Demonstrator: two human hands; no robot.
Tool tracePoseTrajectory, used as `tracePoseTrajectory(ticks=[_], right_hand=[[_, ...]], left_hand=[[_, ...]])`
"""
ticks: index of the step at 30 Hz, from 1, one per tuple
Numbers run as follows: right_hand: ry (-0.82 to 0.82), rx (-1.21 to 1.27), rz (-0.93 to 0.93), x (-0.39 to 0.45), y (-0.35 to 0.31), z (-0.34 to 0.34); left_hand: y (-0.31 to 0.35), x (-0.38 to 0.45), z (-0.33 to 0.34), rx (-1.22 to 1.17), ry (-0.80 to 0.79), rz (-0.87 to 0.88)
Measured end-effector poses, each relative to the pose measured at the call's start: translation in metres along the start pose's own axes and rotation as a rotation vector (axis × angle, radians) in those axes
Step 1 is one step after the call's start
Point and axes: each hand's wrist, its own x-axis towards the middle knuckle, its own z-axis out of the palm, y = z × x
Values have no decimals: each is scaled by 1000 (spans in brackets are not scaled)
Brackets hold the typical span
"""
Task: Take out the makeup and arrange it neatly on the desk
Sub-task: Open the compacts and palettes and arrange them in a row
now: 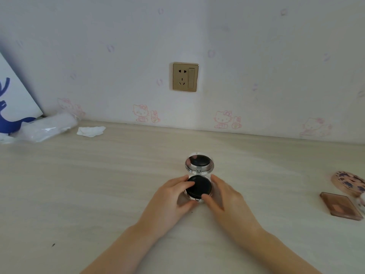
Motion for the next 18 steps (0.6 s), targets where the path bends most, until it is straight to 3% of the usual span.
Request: tracePoseTrajectory(ticks=[10,18], right_hand=[[-34,-105,-158,9,8,4],[-97,-125,-147,45,18,0]], left_hand=[[0,4,-3,22,18,-27],[-9,31,-2,85,-23,-2]])
